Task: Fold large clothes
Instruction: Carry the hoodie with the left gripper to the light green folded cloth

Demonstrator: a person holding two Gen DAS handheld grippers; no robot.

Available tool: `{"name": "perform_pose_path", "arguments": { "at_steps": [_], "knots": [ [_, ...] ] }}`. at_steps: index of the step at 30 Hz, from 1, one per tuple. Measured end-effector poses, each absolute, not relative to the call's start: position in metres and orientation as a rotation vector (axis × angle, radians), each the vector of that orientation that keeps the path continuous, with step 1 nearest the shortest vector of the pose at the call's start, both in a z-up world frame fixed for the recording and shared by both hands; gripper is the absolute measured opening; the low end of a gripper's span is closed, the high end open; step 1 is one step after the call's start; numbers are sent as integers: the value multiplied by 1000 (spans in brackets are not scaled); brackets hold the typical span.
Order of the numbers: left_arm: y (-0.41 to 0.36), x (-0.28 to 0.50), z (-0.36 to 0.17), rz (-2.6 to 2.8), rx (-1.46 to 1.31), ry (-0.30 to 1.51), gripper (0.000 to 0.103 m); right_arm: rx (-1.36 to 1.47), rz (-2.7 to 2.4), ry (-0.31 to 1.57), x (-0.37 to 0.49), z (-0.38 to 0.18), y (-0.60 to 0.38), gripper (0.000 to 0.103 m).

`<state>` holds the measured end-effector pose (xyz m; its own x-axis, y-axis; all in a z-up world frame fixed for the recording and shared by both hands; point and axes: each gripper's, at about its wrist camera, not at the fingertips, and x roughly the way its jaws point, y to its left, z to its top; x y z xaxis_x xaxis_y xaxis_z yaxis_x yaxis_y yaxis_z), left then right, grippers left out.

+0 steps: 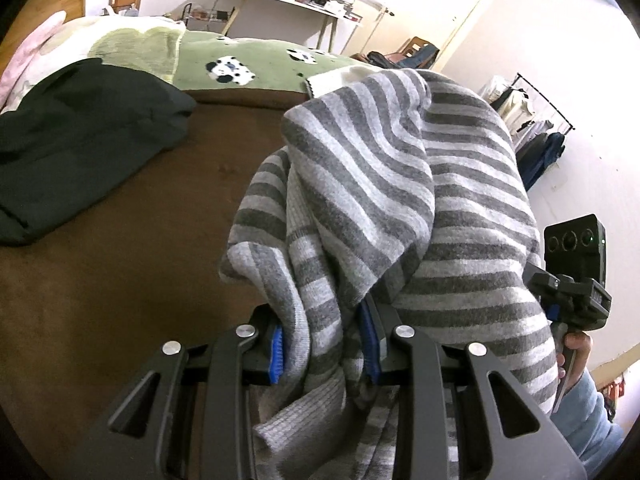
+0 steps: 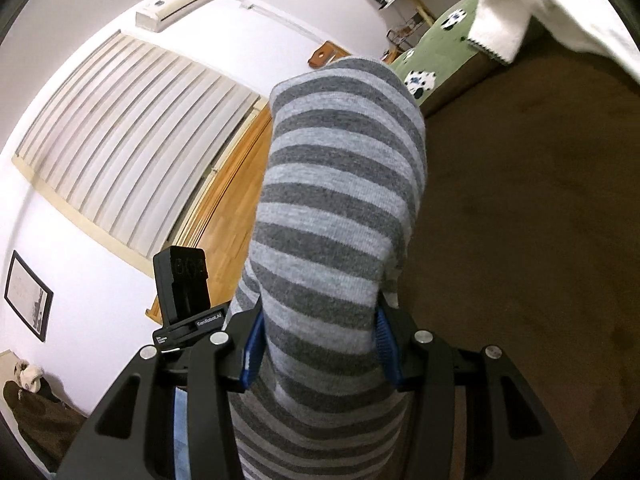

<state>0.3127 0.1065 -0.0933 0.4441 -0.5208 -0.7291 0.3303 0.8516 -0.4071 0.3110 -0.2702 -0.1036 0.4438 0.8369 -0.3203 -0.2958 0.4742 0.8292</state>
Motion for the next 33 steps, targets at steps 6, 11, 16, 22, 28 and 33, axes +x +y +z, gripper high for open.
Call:
{"name": "perform_pose_path", "arguments": {
  "at_steps": [6,11,16,22,28,33],
  "knots": [
    [82,305,-90,-578,-195,985,32,807,753,788,285,-98,-308,47],
    [78,307,-87,-617,-148,983,32,829,719,752,270,-96,-341,47],
    [71,306,-89,-676,-102,981,32,837,668,712,249,-88,-391,47],
    [-6,298,-81,-775,-60,981,32,844,577,665,216,-81,-458,47],
    [-100,293,-72,-874,9,989,32,867,471,617,175,-73,-531,47],
    [-171,284,-66,-951,39,988,32,883,378,579,139,-69,-583,47]
  ]
}}
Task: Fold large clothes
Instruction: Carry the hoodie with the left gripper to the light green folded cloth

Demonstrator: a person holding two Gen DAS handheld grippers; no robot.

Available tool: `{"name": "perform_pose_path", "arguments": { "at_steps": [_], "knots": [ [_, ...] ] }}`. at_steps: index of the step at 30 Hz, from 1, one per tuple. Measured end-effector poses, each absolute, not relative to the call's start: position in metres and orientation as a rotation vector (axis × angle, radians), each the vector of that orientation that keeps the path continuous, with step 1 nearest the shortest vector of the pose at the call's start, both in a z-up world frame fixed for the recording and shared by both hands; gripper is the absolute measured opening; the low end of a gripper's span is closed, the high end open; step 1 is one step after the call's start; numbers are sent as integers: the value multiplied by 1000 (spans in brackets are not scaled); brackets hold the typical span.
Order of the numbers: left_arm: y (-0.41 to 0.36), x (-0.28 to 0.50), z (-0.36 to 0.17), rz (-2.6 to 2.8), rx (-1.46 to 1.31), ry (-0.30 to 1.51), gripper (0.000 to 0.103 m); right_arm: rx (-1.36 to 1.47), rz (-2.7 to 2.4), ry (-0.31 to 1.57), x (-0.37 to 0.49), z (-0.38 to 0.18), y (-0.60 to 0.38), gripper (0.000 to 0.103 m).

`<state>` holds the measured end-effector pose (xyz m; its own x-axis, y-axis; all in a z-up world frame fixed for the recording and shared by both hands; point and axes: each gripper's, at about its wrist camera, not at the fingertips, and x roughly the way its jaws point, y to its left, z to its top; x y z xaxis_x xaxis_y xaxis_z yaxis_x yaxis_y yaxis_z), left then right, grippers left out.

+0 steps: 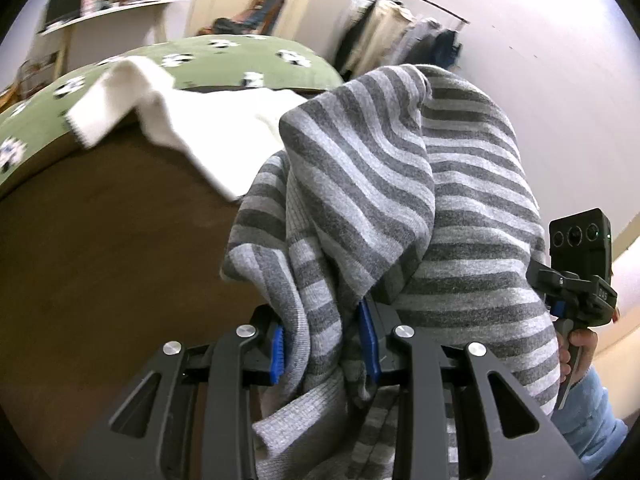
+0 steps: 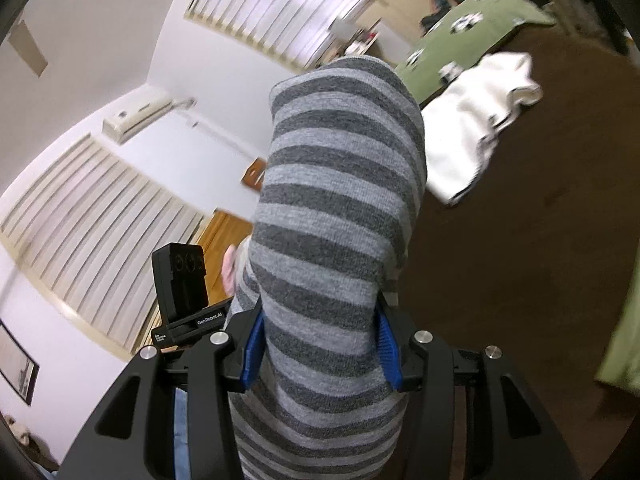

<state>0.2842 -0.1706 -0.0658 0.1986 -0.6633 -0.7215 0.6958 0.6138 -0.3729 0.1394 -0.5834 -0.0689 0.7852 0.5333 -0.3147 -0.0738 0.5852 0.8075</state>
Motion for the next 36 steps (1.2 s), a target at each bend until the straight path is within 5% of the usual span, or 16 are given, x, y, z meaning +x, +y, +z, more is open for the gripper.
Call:
{"name": "perform_pose_path", "arguments": {
  "at_steps": [21,36],
  "knots": [
    [-479,215,-111,-1207,301,1084,32,977,43,581,-11,-117,-796,47],
    [-588,180,-174,-1214,481,1129,32,1157,-32,625,-55,-217,-885,53]
  ]
}}
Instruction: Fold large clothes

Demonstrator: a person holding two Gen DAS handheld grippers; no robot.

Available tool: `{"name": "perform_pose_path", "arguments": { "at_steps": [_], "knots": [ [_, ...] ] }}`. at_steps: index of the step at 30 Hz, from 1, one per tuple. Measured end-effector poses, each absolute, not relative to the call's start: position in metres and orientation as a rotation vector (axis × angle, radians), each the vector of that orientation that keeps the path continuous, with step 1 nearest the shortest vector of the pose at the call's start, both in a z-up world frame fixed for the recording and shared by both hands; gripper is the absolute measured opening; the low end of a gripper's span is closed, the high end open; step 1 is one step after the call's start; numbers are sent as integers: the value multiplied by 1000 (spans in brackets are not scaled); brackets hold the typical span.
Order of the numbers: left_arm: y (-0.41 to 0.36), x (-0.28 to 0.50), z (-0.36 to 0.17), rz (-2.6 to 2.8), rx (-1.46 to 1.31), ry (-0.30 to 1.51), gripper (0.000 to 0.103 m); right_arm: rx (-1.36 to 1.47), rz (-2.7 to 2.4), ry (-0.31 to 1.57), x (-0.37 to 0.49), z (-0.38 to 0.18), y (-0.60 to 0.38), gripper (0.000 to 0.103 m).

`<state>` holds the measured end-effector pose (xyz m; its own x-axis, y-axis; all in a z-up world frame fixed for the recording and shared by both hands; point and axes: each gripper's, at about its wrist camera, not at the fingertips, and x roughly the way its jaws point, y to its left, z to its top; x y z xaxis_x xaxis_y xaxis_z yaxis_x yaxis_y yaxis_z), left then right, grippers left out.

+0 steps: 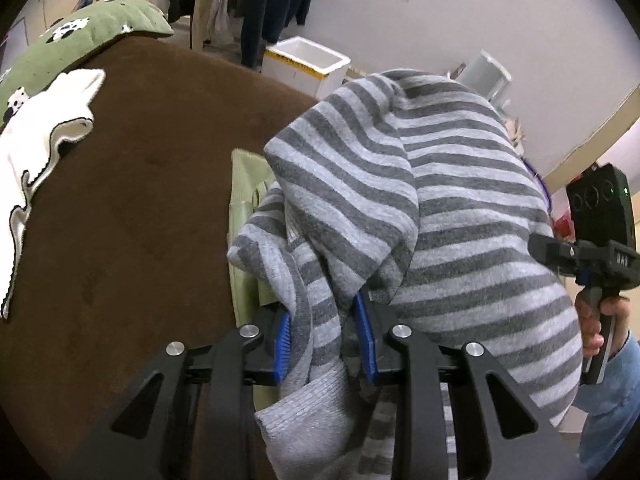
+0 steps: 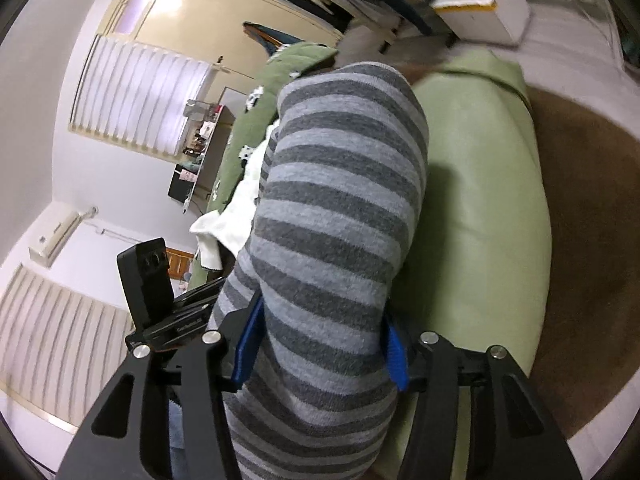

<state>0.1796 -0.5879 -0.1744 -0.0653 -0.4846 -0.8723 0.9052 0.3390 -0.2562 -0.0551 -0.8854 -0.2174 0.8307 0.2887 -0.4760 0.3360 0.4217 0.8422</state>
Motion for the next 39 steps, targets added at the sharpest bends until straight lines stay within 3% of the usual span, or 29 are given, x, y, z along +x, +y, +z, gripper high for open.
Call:
{"name": "perform_pose_path", "arguments": {
  "at_steps": [11,17,27,30,34,39],
  "knots": [
    [-588,183,-197,-1214,442,1131,41,1172,5,607,-58,-232,-897,62],
    [-581,181,-184,-1158,524,1029,70,975,-190,673,-62,-196,-894,85],
    [-532,147,-137,-1209,432,892,90,487,-278,765,-38,-115,-865,87],
    [-521,130,-134,-1217,394,890,90,394,-232,805,-1,-109,-851,84],
    [-517,115,-137,-1227,355,877,91,352,-159,845,51,-114,-839,71],
    [-516,104,-149,-1204,358,844,91,237,-152,928,109,-130,-826,71]
  ]
}}
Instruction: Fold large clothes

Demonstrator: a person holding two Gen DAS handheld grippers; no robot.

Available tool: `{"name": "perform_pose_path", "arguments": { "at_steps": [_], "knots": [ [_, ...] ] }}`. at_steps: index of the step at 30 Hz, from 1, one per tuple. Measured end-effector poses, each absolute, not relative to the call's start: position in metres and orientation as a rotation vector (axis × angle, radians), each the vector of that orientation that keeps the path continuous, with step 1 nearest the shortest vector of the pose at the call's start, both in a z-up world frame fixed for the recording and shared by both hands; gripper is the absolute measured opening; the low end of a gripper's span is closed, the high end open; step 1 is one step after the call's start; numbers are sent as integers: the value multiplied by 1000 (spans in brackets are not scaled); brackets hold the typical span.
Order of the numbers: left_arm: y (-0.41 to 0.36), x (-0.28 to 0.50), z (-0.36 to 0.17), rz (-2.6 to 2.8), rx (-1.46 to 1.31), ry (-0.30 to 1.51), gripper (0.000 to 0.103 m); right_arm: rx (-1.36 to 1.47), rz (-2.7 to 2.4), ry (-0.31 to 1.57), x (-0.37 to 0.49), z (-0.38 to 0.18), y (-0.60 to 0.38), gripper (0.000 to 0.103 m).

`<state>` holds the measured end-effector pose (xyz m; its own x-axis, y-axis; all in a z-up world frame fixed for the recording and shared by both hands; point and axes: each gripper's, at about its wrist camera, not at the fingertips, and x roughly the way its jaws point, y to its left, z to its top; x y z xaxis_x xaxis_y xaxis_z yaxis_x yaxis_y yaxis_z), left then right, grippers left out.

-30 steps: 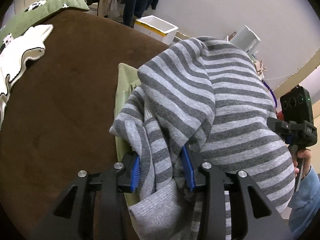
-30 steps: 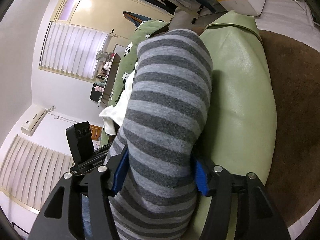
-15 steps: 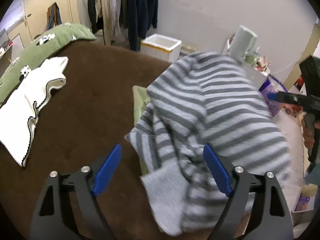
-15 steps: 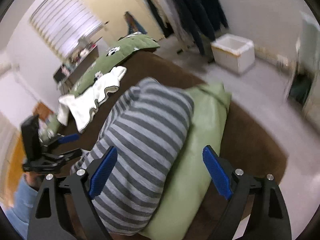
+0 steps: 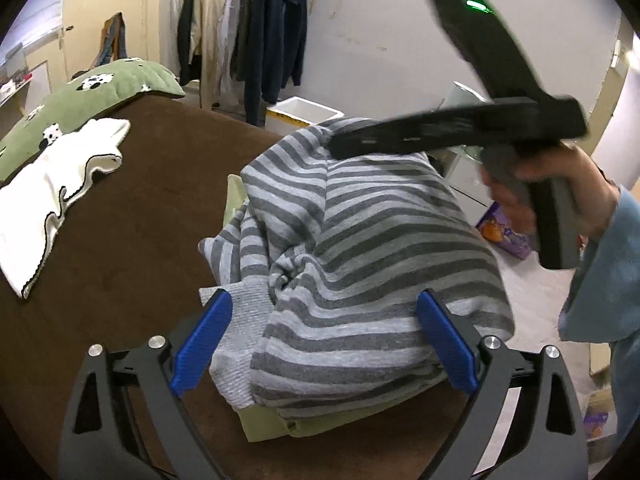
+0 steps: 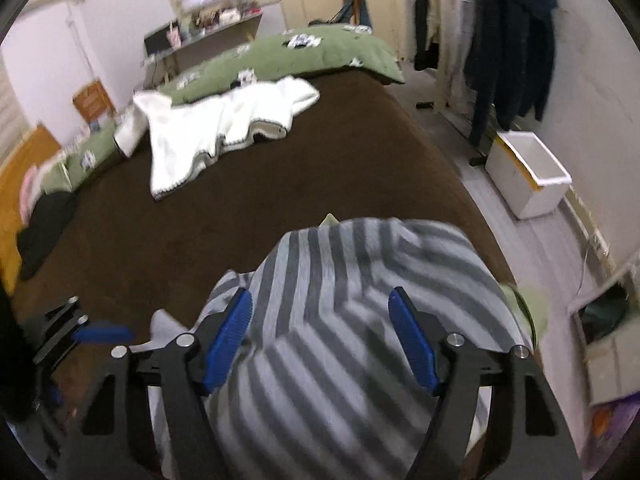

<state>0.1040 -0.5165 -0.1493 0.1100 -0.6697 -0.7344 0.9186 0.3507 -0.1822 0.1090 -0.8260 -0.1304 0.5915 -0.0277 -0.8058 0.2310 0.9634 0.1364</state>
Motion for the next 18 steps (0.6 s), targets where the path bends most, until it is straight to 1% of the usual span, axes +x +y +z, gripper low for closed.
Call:
{"name": "perform_pose_path", "arguments": {
  "at_steps": [3,6,7,8,9,10,11,12,13,15,18],
  "knots": [
    [-513,110,-158,-1202,304,861,91,140,-152,966,136,-138,-819,71],
    [-512,112,-170,-1195,312,881,92,80,-154,1019,156,-150,-815,71],
    [-511,113,-175,-1200,304,895,92,54,-160,1044,163,-156,-813,68],
    [-510,113,-178,-1203,298,899,92,35,-166,1070,169,-162,-812,63],
    [-509,113,-180,-1204,297,899,92,19,-184,1110,175,-171,-813,48],
    [-508,112,-183,-1204,301,897,92,17,-190,1135,179,-177,-813,28],
    [-507,111,-186,-1203,305,895,92,30,-186,1161,182,-184,-815,20],
    [-506,110,-187,-1201,304,895,92,48,-179,1182,184,-190,-817,8],
    [-505,110,-190,-1199,300,901,92,80,-171,1199,186,-197,-820,4],
    [-503,110,-194,-1194,295,910,92,111,-167,1202,187,-201,-824,1],
    [-501,109,-200,-1193,295,913,92,99,-190,1166,187,-200,-826,1]
  ]
}}
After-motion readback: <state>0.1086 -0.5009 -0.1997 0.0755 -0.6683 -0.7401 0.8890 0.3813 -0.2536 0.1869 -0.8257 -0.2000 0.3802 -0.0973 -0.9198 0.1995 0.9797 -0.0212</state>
